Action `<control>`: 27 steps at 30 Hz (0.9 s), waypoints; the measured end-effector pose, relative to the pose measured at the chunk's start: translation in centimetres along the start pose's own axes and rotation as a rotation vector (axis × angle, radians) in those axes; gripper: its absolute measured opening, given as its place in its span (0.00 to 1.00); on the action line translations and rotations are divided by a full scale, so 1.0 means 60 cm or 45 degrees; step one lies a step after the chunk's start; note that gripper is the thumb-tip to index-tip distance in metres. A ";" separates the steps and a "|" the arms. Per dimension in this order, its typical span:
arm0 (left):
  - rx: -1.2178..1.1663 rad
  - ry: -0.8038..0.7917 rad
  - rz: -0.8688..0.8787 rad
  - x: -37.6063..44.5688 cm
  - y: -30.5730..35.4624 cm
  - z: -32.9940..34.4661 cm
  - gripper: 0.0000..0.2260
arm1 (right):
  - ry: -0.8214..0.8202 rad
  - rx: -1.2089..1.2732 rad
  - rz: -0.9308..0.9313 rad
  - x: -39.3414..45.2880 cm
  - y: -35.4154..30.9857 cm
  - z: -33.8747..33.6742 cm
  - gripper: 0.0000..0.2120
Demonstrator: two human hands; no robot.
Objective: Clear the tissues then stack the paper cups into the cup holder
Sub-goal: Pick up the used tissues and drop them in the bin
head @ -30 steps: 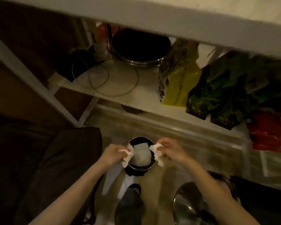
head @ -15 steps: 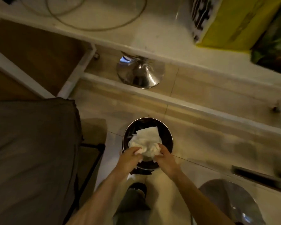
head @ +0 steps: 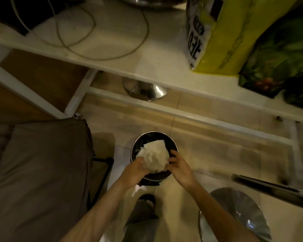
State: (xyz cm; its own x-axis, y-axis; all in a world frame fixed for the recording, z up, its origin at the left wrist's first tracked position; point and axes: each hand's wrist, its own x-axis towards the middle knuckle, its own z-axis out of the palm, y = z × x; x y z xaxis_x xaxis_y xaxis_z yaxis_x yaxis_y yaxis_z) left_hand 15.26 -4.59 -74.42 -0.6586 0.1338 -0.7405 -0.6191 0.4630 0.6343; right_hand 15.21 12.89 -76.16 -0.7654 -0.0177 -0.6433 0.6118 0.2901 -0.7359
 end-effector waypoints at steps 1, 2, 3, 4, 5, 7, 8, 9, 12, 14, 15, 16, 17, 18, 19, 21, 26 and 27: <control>0.026 0.009 0.004 -0.024 0.024 -0.010 0.15 | 0.025 -0.078 -0.053 -0.023 -0.031 -0.007 0.26; 0.041 0.026 -0.003 -0.047 0.050 -0.021 0.17 | 0.046 -0.136 -0.118 -0.046 -0.061 -0.015 0.25; 0.064 0.047 0.011 -0.072 0.077 -0.032 0.19 | 0.066 -0.161 -0.166 -0.072 -0.096 -0.025 0.24; 0.114 0.076 0.056 -0.100 0.109 -0.044 0.19 | 0.074 -0.162 -0.206 -0.100 -0.131 -0.035 0.23; 0.190 0.109 0.105 -0.130 0.141 -0.057 0.19 | 0.072 -0.160 -0.243 -0.127 -0.167 -0.045 0.23; 0.280 0.153 0.184 -0.193 0.207 -0.081 0.18 | 0.057 -0.140 -0.326 -0.181 -0.235 -0.066 0.22; 0.284 0.151 0.219 -0.225 0.240 -0.091 0.18 | 0.049 -0.146 -0.374 -0.207 -0.267 -0.077 0.22; 0.283 0.151 0.264 -0.255 0.271 -0.101 0.17 | 0.041 -0.179 -0.423 -0.231 -0.298 -0.088 0.22; 0.341 0.191 0.444 -0.344 0.359 -0.124 0.13 | 0.038 -0.255 -0.541 -0.305 -0.387 -0.120 0.23; 0.450 0.230 0.508 -0.400 0.416 -0.137 0.16 | 0.052 -0.308 -0.630 -0.355 -0.441 -0.141 0.22; 0.493 0.250 0.515 -0.428 0.443 -0.143 0.18 | 0.067 -0.357 -0.677 -0.381 -0.468 -0.151 0.22; 0.515 0.255 0.530 -0.457 0.470 -0.152 0.19 | 0.085 -0.403 -0.723 -0.408 -0.494 -0.162 0.22; 0.521 0.252 0.559 -0.485 0.496 -0.161 0.19 | 0.100 -0.441 -0.770 -0.433 -0.521 -0.172 0.22; 0.525 0.247 0.597 -0.514 0.520 -0.169 0.18 | 0.108 -0.478 -0.818 -0.459 -0.547 -0.182 0.22; 0.541 0.242 0.644 -0.543 0.543 -0.178 0.17 | 0.113 -0.511 -0.865 -0.486 -0.574 -0.192 0.22; 0.569 0.260 0.739 -0.599 0.589 -0.196 0.16 | 0.113 -0.568 -0.959 -0.538 -0.628 -0.211 0.22; 0.522 0.407 0.944 -0.703 0.688 -0.238 0.11 | 0.125 -0.634 -1.112 -0.634 -0.760 -0.257 0.21; 0.512 0.441 0.987 -0.715 0.705 -0.245 0.10 | 0.147 -0.637 -1.132 -0.644 -0.784 -0.264 0.22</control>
State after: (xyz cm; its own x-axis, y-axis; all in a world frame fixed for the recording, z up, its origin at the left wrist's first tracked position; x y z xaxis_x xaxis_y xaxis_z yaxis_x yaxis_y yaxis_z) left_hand 11.03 -3.63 -12.55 -0.9561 0.2931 0.0048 0.1971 0.6305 0.7508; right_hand 12.84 15.10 -13.37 -0.9319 -0.3364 0.1355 -0.3191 0.5830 -0.7472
